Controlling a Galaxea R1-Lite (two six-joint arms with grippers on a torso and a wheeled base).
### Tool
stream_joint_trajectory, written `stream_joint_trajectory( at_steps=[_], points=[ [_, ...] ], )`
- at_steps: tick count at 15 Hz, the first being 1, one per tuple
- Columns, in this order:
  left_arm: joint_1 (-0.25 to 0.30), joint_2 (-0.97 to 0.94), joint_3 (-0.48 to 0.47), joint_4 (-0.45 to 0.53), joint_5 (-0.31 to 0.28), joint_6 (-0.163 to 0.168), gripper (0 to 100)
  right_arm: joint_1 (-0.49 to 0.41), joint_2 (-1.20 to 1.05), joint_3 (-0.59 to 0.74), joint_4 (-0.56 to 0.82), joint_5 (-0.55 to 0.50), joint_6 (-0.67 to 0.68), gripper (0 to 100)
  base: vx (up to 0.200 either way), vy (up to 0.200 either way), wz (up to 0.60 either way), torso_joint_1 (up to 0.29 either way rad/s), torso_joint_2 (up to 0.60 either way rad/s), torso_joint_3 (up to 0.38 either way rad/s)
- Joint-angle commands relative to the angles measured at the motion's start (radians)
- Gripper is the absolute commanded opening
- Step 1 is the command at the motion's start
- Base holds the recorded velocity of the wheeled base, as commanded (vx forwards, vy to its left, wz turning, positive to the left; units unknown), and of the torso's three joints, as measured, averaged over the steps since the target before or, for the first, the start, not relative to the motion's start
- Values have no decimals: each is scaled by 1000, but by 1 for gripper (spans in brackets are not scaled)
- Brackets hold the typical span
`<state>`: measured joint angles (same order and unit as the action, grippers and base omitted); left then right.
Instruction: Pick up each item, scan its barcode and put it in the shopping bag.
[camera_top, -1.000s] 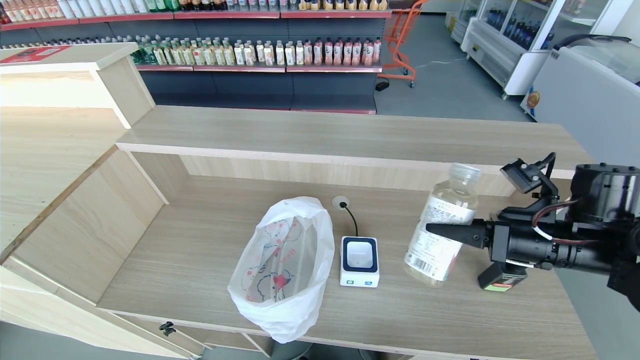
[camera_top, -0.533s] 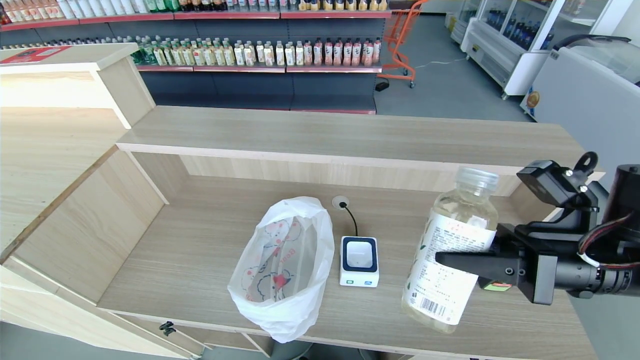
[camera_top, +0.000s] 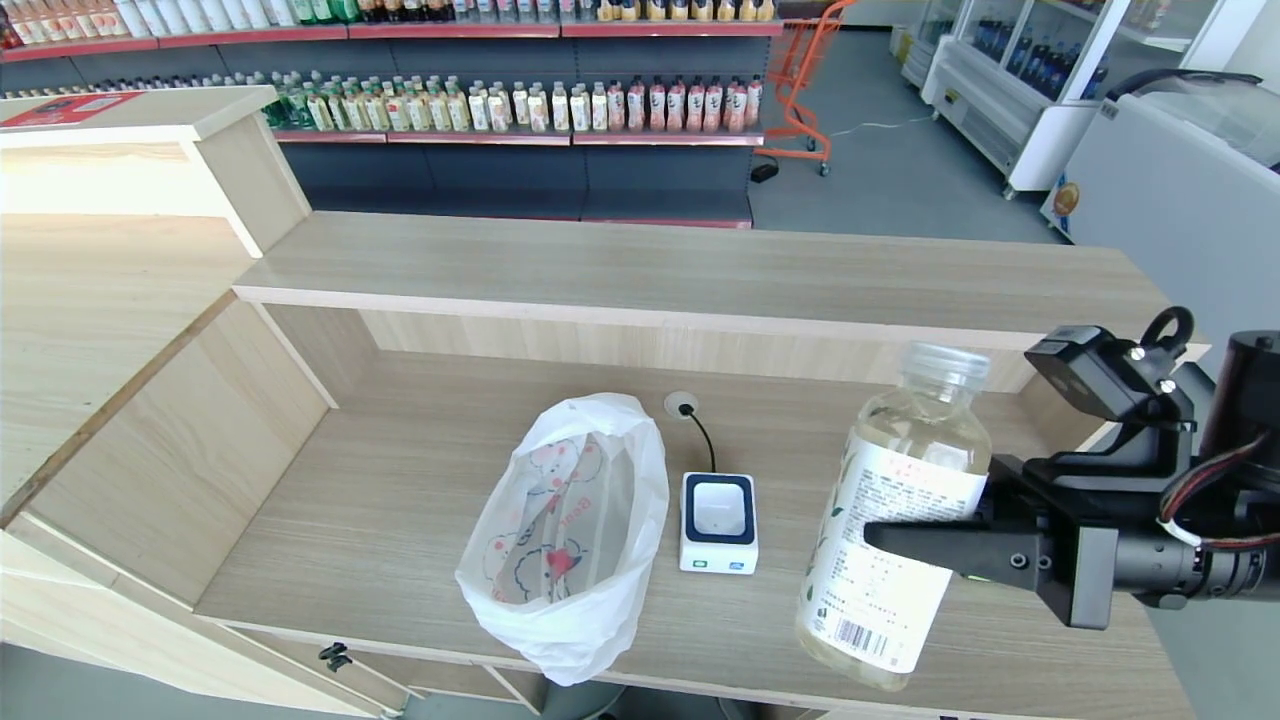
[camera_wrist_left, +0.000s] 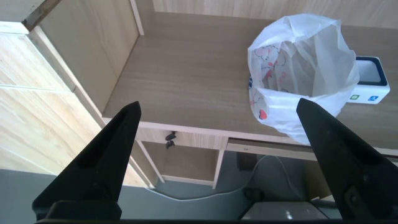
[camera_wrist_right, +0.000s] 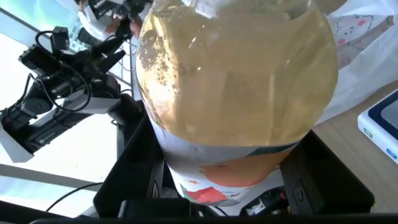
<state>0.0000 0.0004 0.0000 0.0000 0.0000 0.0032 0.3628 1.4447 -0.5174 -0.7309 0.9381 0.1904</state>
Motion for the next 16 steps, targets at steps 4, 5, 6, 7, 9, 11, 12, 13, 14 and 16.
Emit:
stream_joint_trajectory(
  at_steps=[4, 5, 6, 7, 9, 11, 12, 13, 14, 16],
  points=[
    [0, 0, 0, 0, 0, 0, 100, 1, 2, -1, -1, -1, 0, 0, 0, 0, 0, 0, 0, 0],
    [0, 0, 0, 0, 0, 0, 100, 1, 2, 0, -1, -1, 0, 0, 0, 0, 0, 0, 0, 0],
    [0, 0, 0, 0, 0, 0, 100, 1, 2, 0, -1, -2, 0, 0, 0, 0, 0, 0, 0, 0],
    [0, 0, 0, 0, 0, 0, 100, -1, 3, 2, -1, -5, -5, 0, 0, 0, 0, 0, 0, 0],
    [0, 0, 0, 0, 0, 0, 100, -15, 26, 2, -2, -36, -62, 0, 0, 0, 0, 0, 0, 0],
    [0, 0, 0, 0, 0, 0, 100, -44, 69, -1, -7, -88, -167, 0, 0, 0, 0, 0, 0, 0],
    [0, 0, 0, 0, 0, 0, 100, -93, 132, -10, -30, -116, -278, 0, 0, 0, 0, 0, 0, 0],
    [0, 0, 0, 0, 0, 0, 100, -128, 212, -12, -81, -162, -379, 0, 0, 0, 0, 0, 0, 0],
    [0, 0, 0, 0, 0, 0, 100, -148, 295, -18, -144, -211, -479, 0, 0, 0, 0, 0, 0, 0],
    [0, 0, 0, 0, 0, 0, 100, -151, 430, -30, -292, -257, -575, 0, 0, 0, 0, 0, 0, 0]
  ],
)
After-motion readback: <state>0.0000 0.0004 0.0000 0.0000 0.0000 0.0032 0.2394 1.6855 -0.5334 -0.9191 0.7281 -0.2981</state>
